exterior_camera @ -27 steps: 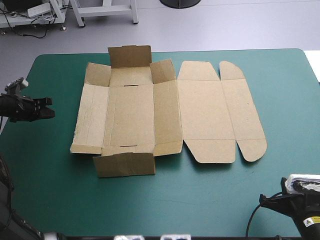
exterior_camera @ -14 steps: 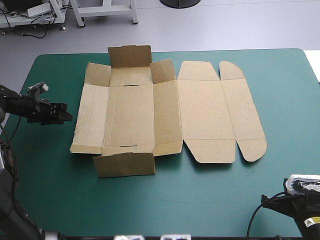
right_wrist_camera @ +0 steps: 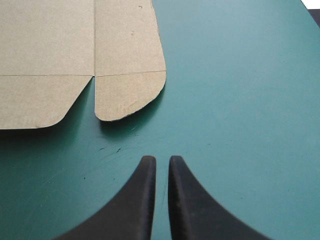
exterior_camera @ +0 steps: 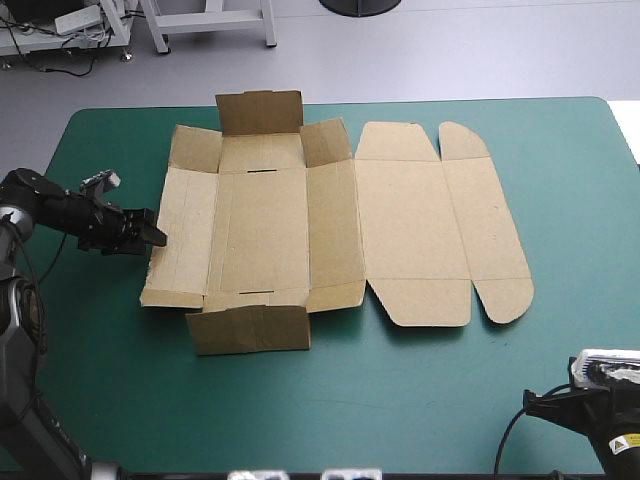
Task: Fold the box
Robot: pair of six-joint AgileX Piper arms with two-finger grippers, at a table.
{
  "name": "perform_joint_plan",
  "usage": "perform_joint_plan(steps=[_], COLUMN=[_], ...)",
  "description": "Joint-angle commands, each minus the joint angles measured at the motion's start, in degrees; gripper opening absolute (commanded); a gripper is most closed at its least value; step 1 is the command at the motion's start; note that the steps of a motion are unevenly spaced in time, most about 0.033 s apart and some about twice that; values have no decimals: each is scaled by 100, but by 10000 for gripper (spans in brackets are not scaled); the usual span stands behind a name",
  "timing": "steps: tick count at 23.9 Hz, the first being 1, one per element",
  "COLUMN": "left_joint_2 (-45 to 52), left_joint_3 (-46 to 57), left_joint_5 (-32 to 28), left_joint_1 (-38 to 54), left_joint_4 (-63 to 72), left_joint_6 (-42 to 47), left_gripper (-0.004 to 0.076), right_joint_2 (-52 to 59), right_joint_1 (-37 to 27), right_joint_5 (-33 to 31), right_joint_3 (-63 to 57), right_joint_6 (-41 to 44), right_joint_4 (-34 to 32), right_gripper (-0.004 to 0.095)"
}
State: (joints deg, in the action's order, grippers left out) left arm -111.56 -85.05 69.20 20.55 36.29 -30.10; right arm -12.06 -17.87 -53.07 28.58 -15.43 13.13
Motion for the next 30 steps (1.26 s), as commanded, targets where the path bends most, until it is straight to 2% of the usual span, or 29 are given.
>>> perform_joint_plan(steps=[1, 18, 20, 22, 23, 24, 30], left_joint_2=[267, 91, 91, 91, 91, 91, 317], left_joint_3=[-100, -90, -90, -90, -90, -90, -180], left_joint_5=[461, 461, 461, 461, 461, 461, 461], left_joint_1=[-31, -629, -694, -699, -699, -699, -699], left_joint_4=[345, 731, 731, 731, 604, 488, 290], left_joint_6=[56, 322, 353, 394, 407, 380, 392], left_gripper=[403, 401, 364, 240, 49, 0, -6], right_joint_2=[-108, -108, -108, -108, -108, -108, -108], right_joint_1=[-23, -23, -23, -23, -23, -23, -23], right_joint_5=[339, 339, 339, 339, 339, 339, 350], right_joint_3=[133, 133, 133, 133, 133, 133, 133], right_joint_6=[-43, -43, -43, -43, -43, -43, -43], right_joint_4=[50, 38, 40, 40, 40, 53, 53], right_gripper=[83, 83, 83, 83, 83, 83, 82])
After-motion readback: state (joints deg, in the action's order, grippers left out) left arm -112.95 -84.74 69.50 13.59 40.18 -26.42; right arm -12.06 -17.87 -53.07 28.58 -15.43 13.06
